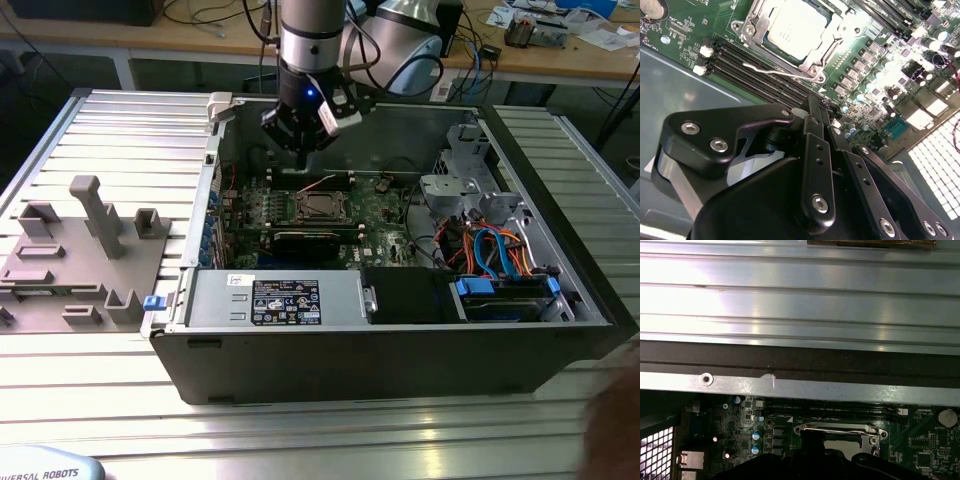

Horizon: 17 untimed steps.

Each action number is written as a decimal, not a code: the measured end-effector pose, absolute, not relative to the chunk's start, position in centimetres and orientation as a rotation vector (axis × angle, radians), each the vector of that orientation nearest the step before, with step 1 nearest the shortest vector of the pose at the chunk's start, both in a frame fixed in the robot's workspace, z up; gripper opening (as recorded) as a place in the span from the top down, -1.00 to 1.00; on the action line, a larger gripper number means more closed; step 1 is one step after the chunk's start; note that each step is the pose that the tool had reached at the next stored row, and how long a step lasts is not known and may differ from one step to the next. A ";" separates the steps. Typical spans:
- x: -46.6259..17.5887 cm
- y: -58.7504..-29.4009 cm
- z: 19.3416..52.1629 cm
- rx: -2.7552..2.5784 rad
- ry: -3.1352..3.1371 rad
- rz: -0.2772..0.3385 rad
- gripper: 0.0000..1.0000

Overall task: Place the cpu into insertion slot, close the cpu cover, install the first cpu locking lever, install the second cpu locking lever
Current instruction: 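Install the first cpu locking lever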

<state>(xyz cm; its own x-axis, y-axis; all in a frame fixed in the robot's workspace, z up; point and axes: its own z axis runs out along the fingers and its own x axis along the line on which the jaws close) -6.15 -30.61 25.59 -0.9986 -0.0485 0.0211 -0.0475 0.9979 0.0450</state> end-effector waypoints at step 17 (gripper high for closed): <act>-5.5 -30.6 24.8 0.075 -3.117 -0.069 0.79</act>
<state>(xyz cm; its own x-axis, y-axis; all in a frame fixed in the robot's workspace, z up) -5.53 -30.60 24.82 -0.9986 -0.0482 0.0214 -0.0473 0.9979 0.0447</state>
